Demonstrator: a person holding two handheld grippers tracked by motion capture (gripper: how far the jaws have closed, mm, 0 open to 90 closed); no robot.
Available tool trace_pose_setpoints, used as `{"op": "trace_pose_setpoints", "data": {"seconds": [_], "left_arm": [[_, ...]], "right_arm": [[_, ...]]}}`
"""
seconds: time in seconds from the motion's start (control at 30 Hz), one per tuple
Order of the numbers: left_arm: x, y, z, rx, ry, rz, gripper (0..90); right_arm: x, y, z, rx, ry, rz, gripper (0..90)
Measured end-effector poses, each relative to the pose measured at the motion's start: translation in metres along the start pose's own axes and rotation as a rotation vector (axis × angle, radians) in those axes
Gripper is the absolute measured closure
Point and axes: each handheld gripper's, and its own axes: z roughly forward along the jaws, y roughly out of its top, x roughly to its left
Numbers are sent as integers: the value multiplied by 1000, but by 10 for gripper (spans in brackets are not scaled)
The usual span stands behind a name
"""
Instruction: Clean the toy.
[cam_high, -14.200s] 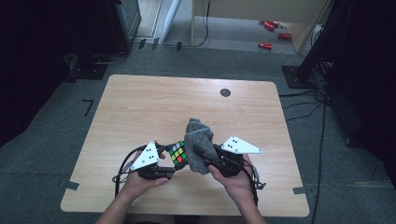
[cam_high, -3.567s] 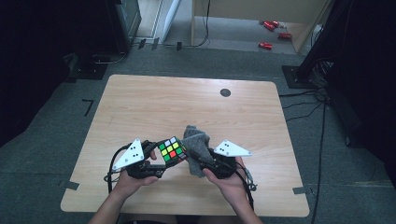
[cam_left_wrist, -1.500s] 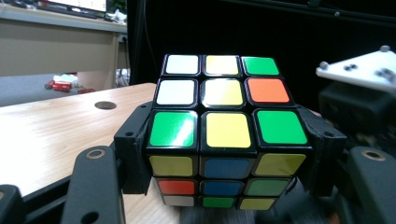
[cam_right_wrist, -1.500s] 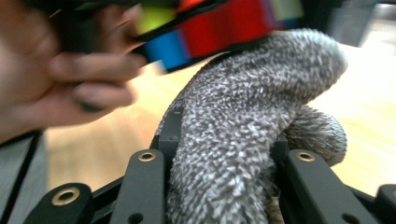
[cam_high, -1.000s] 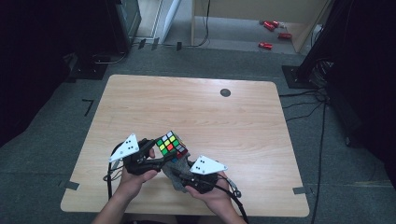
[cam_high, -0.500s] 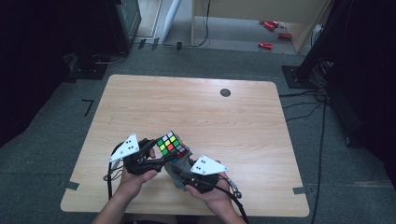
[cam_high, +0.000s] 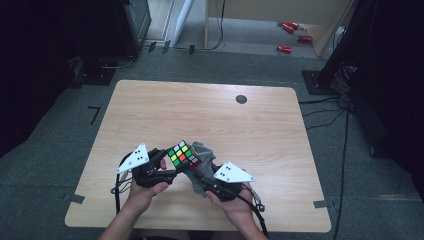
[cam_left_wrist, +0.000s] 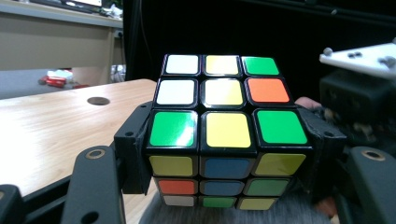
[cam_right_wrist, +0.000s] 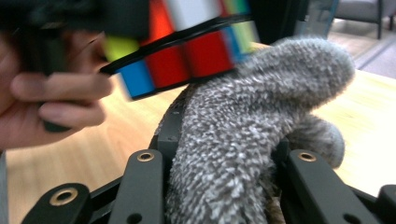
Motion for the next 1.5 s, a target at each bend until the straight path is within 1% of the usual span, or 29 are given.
{"op": "trace_pose_setpoints", "data": {"seconds": [0.07, 0.2, 0.27, 0.3, 0.33, 0.37, 0.4, 0.47, 0.53, 0.6, 0.63, 0.7, 0.73, 0.77, 0.8, 0.83, 0.93, 0.97, 1.0, 1.03, 1.17, 1.2, 1.27, 1.3, 1.33, 1.37, 1.43, 1.47, 1.5], "left_arm": [[-1, 1, 0, -6, -4, -4, 345], [0, 1, -2, -11, 3, -4, 345], [2, 2, -3, -13, 9, -5, 345], [3, 3, -5, -19, 12, -6, 345], [3, 3, -5, -19, 12, -6, 345], [3, 3, -5, -21, 12, -9, 345], [3, 3, -6, -22, 13, -10, 345], [3, 2, -5, -18, 8, -14, 345], [2, 1, -2, -8, 3, -11, 345], [0, -1, 1, 2, -3, -6, 345], [0, -1, 1, 2, -3, -6, 345], [0, -1, 1, 3, -4, -6, 345], [0, 0, 0, 1, -2, -8, 345], [1, 0, 0, -2, 3, -9, 345], [2, 0, -1, -3, 5, -9, 345], [3, 0, -2, -6, 8, -14, 345], [5, 2, -6, -15, 19, -23, 345], [6, 2, -7, -17, 21, -20, 345], [7, 2, -7, -20, 23, -22, 345], [7, 2, -7, -20, 25, -22, 345], [8, 0, -6, -12, 30, -26, 345], [8, 0, -5, -11, 29, -35, 345], [6, -3, -1, -3, 24, -43, 345], [5, -5, 1, 4, 22, -45, 345], [4, -7, 3, 12, 22, -39, 345], [3, -8, 5, 16, 20, -38, 345], [3, -8, 5, 4, 16, -47, 345], [4, -7, 3, 2, 18, -46, 345], [5, -6, 2, -5, 24, -52, 345]], "right_arm": [[7, -1, 4, 14, 20, -35, 632], [18, -6, 11, 52, 81, -73, 631], [18, -6, 11, 58, 80, -74, 630], [12, -5, 9, 56, 58, -63, 629], [12, -5, 9, 56, 58, -63, 629], [3, -3, 5, 39, 12, -34, 625], [3, -3, 5, 39, 12, -34, 625], [-7, -1, -1, 10, -48, 2, 621], [-10, -1, -3, -6, -55, 14, 621], [0, -2, 2, 4, -3, -19, 617], [0, -2, 2, 4, -3, -19, 617], [10, -5, 7, 28, 37, -54, 616], [19, -8, 12, 53, 85, -91, 615], [19, -8, 12, 53, 85, -91, 615], [21, -8, 14, 61, 105, -104, 614], [20, -8, 13, 64, 100, -108, 613], [13, -7, 11, 61, 71, -89, 613], [-1, -6, 7, 57, 30, -31, 613], [-8, -5, 5, 53, 3, -2, 613], [-8, -5, 5, 53, 3, -2, 613], [-28, -6, -3, 50, -88, 78, 614], [-30, -7, -3, 46, -87, 92, 614], [-23, -7, -1, 35, -54, 72, 614], [-23, -7, -1, 35, -54, 72, 614], [-17, -7, 0, 26, -26, 50, 616], [-6, -5, 4, 14, 19, 3, 623], [2, -6, 7, 31, 55, -39, 624], [2, -6, 7, 31, 55, -39, 624], [8, -10, 11, 43, 127, -71, 622]]}}
